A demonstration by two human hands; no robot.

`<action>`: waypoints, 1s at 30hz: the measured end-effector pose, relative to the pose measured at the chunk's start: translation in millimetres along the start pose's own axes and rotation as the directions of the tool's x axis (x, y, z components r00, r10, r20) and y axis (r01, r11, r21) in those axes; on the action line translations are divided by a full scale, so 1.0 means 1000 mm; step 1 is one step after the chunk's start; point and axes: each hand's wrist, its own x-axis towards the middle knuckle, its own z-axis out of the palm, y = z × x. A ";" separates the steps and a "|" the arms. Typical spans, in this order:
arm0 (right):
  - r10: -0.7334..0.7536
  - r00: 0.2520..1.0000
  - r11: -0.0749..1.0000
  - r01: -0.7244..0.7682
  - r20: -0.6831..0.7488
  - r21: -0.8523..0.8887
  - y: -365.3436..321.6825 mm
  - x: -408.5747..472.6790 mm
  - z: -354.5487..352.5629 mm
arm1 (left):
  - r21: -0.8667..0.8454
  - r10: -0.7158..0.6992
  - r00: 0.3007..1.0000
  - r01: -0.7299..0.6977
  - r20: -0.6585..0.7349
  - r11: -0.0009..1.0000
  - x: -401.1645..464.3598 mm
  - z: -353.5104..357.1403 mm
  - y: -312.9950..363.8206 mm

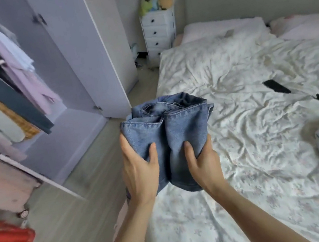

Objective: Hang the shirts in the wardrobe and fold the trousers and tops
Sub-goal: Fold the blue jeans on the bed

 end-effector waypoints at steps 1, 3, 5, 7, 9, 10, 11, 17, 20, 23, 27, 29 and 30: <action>-0.045 0.999 0.999 0.045 -0.001 -0.009 -0.021 0.003 0.000 | -0.001 0.020 0.999 -0.020 -0.039 1.000 0.009 -0.012 0.011; -0.114 0.993 0.992 0.114 -0.002 -0.056 -0.067 0.006 0.004 | -0.002 0.048 0.992 -0.049 -0.114 0.999 0.027 -0.038 0.031; -0.218 0.976 0.971 0.219 0.023 -0.092 -0.117 0.004 0.012 | -0.023 0.098 0.978 -0.104 -0.186 0.994 0.048 -0.068 0.046; -0.344 0.936 0.936 0.349 0.079 -0.057 -0.167 0.002 0.021 | -0.042 0.133 0.960 -0.148 -0.248 0.988 0.075 -0.104 0.055; -0.438 0.893 0.895 0.444 0.109 -0.044 -0.203 0.005 0.033 | -0.055 0.129 0.956 -0.148 -0.262 0.987 0.103 -0.131 0.056; -0.482 0.867 0.870 0.491 0.122 -0.049 -0.225 0.007 0.042 | -0.065 0.146 0.950 -0.170 -0.276 0.983 0.119 -0.148 0.055; -0.510 0.848 0.851 0.521 0.145 -0.058 -0.242 0.009 0.051 | -0.067 0.176 0.941 -0.204 -0.289 0.977 0.133 -0.163 0.053; -0.619 0.757 0.767 0.640 0.210 -0.044 -0.349 0.010 0.153 | 0.035 0.401 0.858 -0.413 -0.320 0.910 0.230 -0.262 0.020; -0.608 0.767 0.785 0.619 0.205 0.013 -0.385 0.005 0.207 | 0.067 0.427 0.863 -0.426 -0.271 0.902 0.271 -0.301 -0.008; -0.591 0.771 0.801 0.595 0.237 0.061 -0.421 0.006 0.263 | 0.111 0.444 0.861 -0.430 -0.249 0.896 0.314 -0.334 -0.037; -0.608 0.754 0.785 0.618 0.247 0.044 -0.459 0.032 0.314 | 0.177 0.504 0.826 -0.473 -0.252 0.863 0.374 -0.354 -0.056; -0.613 0.753 0.783 0.620 0.238 0.056 -0.472 0.052 0.331 | 0.186 0.531 0.811 -0.499 -0.244 0.847 0.405 -0.352 -0.059; -0.616 0.751 0.781 0.622 0.236 0.057 -0.477 0.062 0.336 | 0.193 0.540 0.801 -0.505 -0.258 0.841 0.418 -0.348 -0.058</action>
